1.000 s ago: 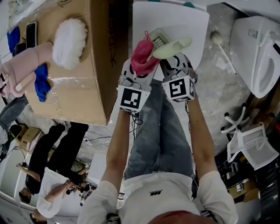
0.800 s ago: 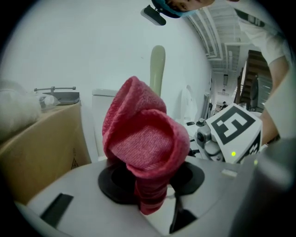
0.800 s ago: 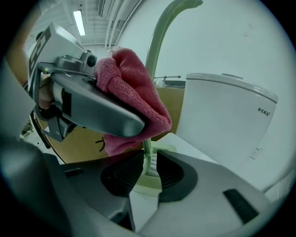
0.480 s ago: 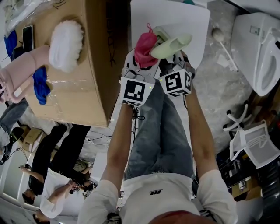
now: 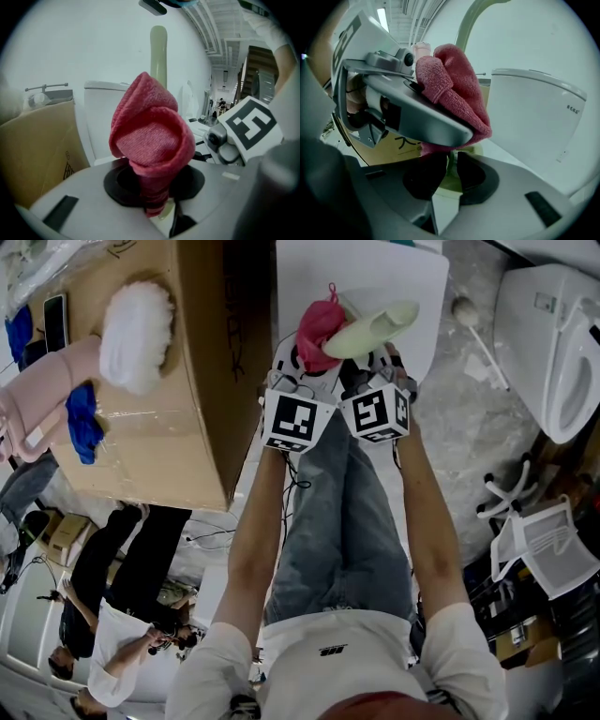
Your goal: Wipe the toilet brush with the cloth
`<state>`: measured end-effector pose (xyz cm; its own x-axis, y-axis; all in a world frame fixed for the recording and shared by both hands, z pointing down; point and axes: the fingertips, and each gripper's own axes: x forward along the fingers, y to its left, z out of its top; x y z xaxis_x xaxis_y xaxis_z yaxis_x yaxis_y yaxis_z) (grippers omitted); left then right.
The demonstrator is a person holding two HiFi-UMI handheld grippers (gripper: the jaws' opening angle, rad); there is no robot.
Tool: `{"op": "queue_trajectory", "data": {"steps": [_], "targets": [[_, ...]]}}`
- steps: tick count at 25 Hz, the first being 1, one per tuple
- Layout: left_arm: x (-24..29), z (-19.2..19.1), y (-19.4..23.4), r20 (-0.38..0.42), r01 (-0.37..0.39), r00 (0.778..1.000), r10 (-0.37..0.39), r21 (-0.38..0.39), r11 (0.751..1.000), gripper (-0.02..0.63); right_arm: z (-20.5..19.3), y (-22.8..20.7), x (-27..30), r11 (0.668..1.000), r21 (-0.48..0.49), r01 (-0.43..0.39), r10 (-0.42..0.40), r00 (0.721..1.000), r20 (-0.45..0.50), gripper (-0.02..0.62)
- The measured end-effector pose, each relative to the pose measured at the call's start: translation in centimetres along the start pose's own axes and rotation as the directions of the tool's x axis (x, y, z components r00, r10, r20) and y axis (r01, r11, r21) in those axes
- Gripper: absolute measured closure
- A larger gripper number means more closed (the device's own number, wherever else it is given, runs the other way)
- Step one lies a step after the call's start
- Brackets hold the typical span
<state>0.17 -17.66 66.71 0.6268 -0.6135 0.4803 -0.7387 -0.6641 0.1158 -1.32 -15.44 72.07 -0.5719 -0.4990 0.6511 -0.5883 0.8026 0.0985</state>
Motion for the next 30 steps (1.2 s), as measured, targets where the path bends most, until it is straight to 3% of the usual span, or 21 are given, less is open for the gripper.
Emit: {"op": "queue_trajectory", "data": {"steps": [11,30], "targets": [[-1.5,2.8,-0.1,0.013,-0.012,1.000,0.012,0.012,1.000,0.488,-0.1,0.1,0.0,1.000,0.003,-0.027,0.027,0.999,-0.029,0.531],[-5.3,14.9,-0.9,0.164,0.087,0.981,-0.100,0.082,0.993,0.452,-0.2,0.1,0.0,0.998,0.021,-0.057,0.058,0.997,-0.054,0.531]]}}
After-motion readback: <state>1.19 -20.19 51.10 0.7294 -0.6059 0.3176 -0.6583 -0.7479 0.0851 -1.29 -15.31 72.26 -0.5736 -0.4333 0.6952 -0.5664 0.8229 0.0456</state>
